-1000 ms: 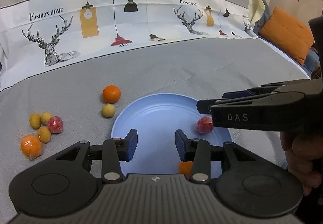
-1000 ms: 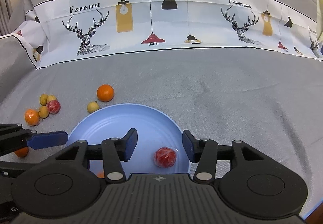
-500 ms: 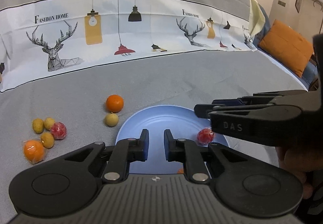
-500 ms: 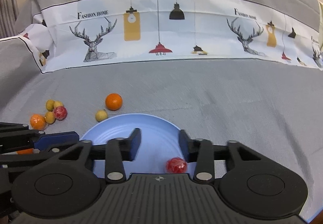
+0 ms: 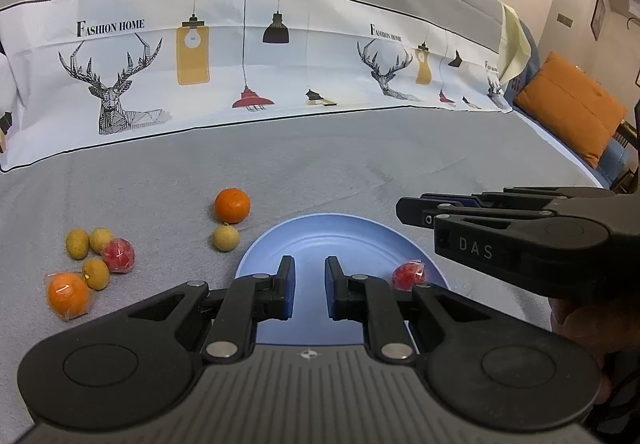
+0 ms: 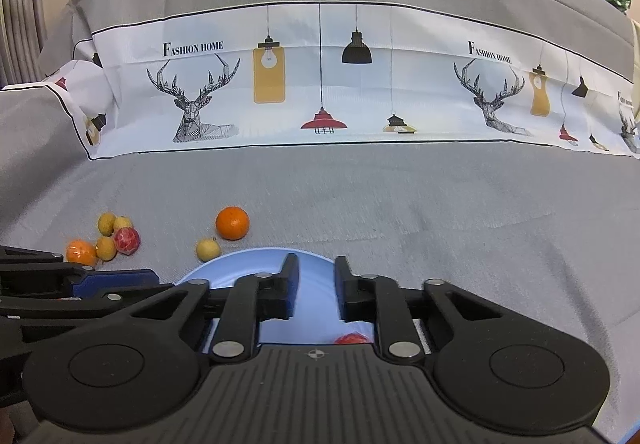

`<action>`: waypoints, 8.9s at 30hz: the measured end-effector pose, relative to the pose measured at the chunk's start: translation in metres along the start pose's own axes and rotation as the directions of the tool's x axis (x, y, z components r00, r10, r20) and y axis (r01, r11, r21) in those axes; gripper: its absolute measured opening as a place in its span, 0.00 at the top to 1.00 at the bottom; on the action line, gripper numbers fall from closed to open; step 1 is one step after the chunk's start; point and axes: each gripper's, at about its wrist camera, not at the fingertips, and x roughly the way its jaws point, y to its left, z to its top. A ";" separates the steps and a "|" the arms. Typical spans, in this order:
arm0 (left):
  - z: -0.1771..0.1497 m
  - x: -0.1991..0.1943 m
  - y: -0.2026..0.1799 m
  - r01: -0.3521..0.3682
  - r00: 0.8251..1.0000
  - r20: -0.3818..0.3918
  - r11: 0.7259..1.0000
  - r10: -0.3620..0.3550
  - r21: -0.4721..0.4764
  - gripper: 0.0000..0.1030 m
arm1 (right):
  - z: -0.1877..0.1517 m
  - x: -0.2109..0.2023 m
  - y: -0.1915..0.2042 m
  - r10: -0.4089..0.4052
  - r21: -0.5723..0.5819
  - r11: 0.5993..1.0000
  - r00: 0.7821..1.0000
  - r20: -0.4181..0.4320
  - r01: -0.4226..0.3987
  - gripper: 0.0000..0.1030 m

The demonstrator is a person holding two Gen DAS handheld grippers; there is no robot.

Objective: Organize fruits

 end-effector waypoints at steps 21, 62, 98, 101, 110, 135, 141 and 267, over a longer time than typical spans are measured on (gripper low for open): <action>0.026 -0.019 0.180 -0.178 0.980 -0.027 0.800 0.198 -0.574 0.84 | 0.010 0.018 0.035 0.131 -0.053 0.990 0.991 0.021 -0.130 0.89; 0.007 0.016 0.203 -0.418 0.902 -0.341 0.738 0.266 -0.530 0.60 | 0.030 0.057 0.092 0.228 -0.101 0.969 0.974 0.013 -0.226 0.76; 0.010 -0.072 0.006 -0.231 0.968 0.094 0.972 0.233 -0.029 0.60 | -0.021 -0.069 -0.002 0.111 0.106 0.986 0.985 0.136 -0.125 0.76; 0.009 -0.073 -0.002 -0.202 0.975 0.093 0.979 0.203 -0.024 0.60 | -0.020 -0.068 0.003 0.108 0.086 0.989 0.986 0.129 -0.120 0.76; 0.008 -0.063 -0.011 -0.159 0.984 0.078 0.987 0.158 0.006 0.60 | -0.024 -0.070 0.018 0.085 0.042 0.995 0.987 0.138 -0.092 0.76; 0.040 -0.108 -0.063 0.024 0.975 0.219 0.998 -0.038 0.065 0.60 | -0.016 -0.109 -0.040 -0.134 0.276 0.960 0.932 0.337 0.038 0.76; 0.025 -0.100 -0.051 0.029 0.979 0.198 0.994 -0.049 0.106 0.60 | -0.021 -0.107 -0.041 -0.117 0.263 0.964 0.936 0.332 0.027 0.76; 0.023 -0.025 0.188 -0.256 0.967 -0.179 0.699 0.183 -0.667 0.92 | 0.020 -0.016 -0.005 0.202 0.284 0.933 0.974 0.099 -0.222 0.80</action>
